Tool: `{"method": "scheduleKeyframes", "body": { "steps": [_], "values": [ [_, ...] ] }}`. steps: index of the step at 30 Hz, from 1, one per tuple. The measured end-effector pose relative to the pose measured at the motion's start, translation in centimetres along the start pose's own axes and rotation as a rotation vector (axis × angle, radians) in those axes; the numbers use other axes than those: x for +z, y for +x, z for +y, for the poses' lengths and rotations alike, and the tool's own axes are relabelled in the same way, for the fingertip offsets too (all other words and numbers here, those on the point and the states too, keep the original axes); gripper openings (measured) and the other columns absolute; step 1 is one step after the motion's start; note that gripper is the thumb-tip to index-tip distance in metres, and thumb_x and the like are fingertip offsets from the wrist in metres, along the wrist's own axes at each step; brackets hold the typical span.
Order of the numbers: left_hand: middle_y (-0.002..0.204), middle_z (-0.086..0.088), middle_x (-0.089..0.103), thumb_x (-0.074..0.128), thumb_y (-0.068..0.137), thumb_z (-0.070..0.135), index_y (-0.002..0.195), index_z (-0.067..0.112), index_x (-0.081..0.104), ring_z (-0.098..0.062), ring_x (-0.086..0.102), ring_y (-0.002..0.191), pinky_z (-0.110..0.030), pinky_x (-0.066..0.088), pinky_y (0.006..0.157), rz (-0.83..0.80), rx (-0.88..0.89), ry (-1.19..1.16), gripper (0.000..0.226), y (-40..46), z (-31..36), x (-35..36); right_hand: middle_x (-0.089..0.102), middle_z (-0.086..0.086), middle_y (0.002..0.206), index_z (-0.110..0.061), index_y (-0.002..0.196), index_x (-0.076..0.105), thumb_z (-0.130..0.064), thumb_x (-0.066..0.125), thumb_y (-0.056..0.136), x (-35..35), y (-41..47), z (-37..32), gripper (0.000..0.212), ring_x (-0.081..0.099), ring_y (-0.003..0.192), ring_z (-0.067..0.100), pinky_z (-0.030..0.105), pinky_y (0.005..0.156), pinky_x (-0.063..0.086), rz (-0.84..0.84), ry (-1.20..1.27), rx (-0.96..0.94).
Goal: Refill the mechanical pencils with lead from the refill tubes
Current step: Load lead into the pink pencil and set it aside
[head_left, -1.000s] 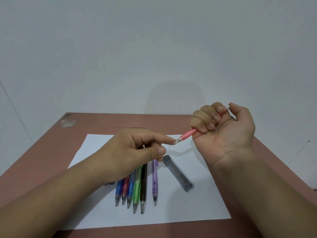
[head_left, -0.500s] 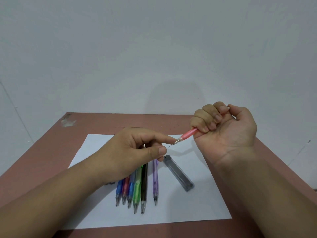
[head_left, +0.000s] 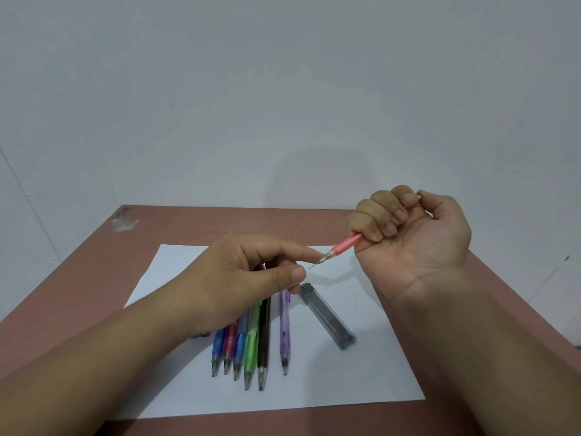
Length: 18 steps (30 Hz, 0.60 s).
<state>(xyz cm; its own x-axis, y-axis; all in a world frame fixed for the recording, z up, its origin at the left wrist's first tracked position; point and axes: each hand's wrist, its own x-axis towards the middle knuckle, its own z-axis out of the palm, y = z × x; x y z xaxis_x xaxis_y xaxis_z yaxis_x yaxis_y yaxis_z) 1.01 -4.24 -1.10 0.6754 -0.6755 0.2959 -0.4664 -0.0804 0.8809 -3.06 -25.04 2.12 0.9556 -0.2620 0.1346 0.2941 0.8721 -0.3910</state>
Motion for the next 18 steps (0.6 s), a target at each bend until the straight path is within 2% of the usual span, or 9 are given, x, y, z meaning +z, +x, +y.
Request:
{"method": "scheduleKeyframes", "body": {
  "steps": [3,7,10,13,18],
  "values": [
    [0.073,0.016,0.066,0.07,0.088,0.031,0.104,0.039,0.078,-0.004,0.058,0.073,-0.016,0.042,0.072,0.004,0.012,-0.007,0.02,-0.02,0.2,0.05,0.027,-0.004,0.06,-0.016,0.061,0.041,-0.025,0.038,0.078,0.02,-0.05,0.0,0.019,0.024,0.044,0.014,0.025,0.043,0.026,-0.003,0.011,0.002],
    [0.071,0.016,0.065,0.069,0.084,0.029,0.102,0.035,0.079,-0.002,0.058,0.071,-0.012,0.042,0.07,0.019,0.021,-0.026,0.021,-0.04,0.32,0.2,0.027,-0.004,0.06,-0.016,0.061,0.041,-0.026,0.037,0.081,0.04,-0.07,0.02,0.023,0.024,0.045,0.014,0.025,0.043,0.025,-0.003,0.023,0.008],
    [0.073,0.015,0.068,0.07,0.083,0.031,0.1,0.036,0.08,-0.002,0.06,0.073,-0.014,0.044,0.071,0.026,0.021,-0.028,0.02,-0.02,0.39,0.25,0.027,-0.004,0.06,-0.016,0.062,0.041,-0.027,0.032,0.088,0.01,-0.04,0.09,0.03,0.024,0.044,0.014,0.025,0.042,0.026,0.006,0.035,0.018],
    [0.072,0.015,0.068,0.074,0.084,0.031,0.098,0.035,0.08,-0.003,0.061,0.072,-0.015,0.044,0.071,0.035,0.029,-0.028,0.016,0.03,0.33,0.24,0.027,-0.004,0.06,-0.016,0.062,0.042,-0.027,0.034,0.086,0.16,-0.18,0.29,0.028,0.024,0.045,0.014,0.025,0.042,0.026,0.001,0.036,0.02],
    [0.074,0.013,0.068,0.075,0.082,0.039,0.095,0.038,0.08,-0.011,0.057,0.072,-0.03,0.043,0.072,0.065,0.041,-0.002,0.014,0.18,-0.11,0.2,0.027,-0.004,0.06,-0.016,0.061,0.041,-0.029,0.028,0.094,0.2,-0.35,0.51,0.037,0.024,0.044,0.013,0.024,0.042,0.026,0.003,0.049,0.038]
  ]
}}
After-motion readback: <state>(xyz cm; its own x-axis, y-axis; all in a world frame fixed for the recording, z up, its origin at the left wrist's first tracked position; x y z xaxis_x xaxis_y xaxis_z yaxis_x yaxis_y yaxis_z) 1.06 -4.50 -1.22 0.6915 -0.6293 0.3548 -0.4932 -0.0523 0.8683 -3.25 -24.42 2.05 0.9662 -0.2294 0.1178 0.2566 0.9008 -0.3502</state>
